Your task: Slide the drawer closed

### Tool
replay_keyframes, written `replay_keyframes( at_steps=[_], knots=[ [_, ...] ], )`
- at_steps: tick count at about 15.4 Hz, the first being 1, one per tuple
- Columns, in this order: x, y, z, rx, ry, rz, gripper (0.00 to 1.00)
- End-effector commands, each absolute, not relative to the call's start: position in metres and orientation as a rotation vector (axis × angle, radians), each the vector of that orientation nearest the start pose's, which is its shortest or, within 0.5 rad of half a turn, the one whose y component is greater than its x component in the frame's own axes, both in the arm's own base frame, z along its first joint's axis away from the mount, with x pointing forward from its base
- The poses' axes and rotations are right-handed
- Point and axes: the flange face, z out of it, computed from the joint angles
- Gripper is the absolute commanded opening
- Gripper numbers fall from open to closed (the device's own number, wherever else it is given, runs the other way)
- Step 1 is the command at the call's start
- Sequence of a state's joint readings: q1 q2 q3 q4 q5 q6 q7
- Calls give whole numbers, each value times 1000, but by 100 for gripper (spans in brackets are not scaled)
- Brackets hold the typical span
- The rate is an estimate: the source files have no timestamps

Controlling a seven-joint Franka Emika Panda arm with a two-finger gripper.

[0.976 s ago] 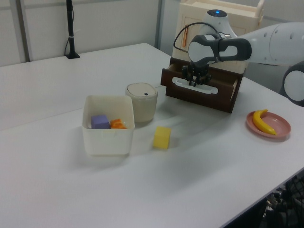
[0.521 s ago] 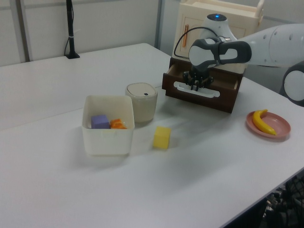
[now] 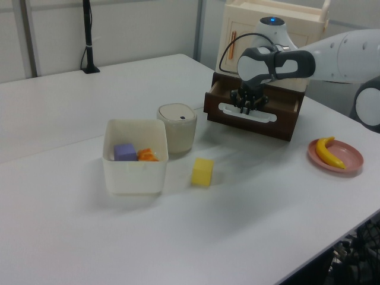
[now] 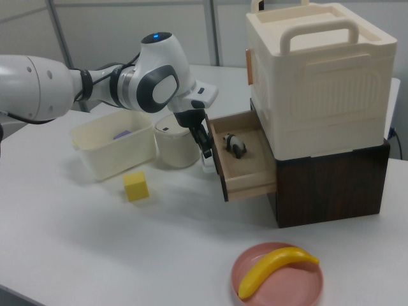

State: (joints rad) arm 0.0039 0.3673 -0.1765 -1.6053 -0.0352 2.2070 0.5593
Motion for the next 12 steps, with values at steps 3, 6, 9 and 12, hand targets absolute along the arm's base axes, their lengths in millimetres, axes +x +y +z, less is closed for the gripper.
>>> replay_keyframes(
  at_steps=[3, 6, 9, 12],
  knots=[
    [673, -110, 471, -2978, 1033, -465, 23],
    [675, -116, 474, -2921, 1110, -500, 23],
    [675, -122, 482, -2819, 1257, -530, 23],
    [675, -123, 484, -2802, 1289, -552, 23]
  ],
)
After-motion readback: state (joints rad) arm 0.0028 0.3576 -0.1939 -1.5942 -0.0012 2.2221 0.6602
